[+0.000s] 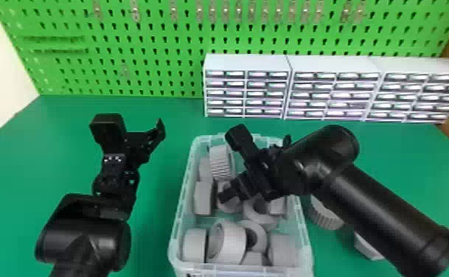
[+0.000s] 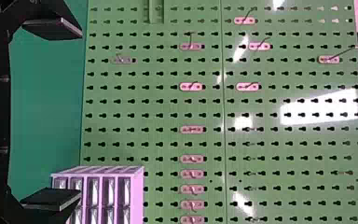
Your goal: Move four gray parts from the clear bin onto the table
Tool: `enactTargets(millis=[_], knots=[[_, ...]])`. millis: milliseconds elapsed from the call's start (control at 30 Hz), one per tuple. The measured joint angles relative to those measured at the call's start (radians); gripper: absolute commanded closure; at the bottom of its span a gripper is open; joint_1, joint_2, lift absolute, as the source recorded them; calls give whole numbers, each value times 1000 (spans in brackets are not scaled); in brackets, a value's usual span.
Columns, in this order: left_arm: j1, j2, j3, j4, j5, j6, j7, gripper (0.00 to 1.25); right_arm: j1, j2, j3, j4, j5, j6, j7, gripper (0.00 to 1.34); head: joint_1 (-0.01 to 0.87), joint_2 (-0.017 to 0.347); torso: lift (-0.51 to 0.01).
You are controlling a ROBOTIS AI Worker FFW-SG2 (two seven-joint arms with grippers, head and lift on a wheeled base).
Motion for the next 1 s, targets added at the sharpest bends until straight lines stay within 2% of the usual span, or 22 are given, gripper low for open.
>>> enactTargets(millis=[467,1000], knots=[[-7,0,-3,0,0,0,0,93,-5,0,33,30,99,-64,88,415,693,72,-52],[-6,0,0,0,0,-1,0,91,22,-1,65,48,161,-191,214,415,693,72,-52]])
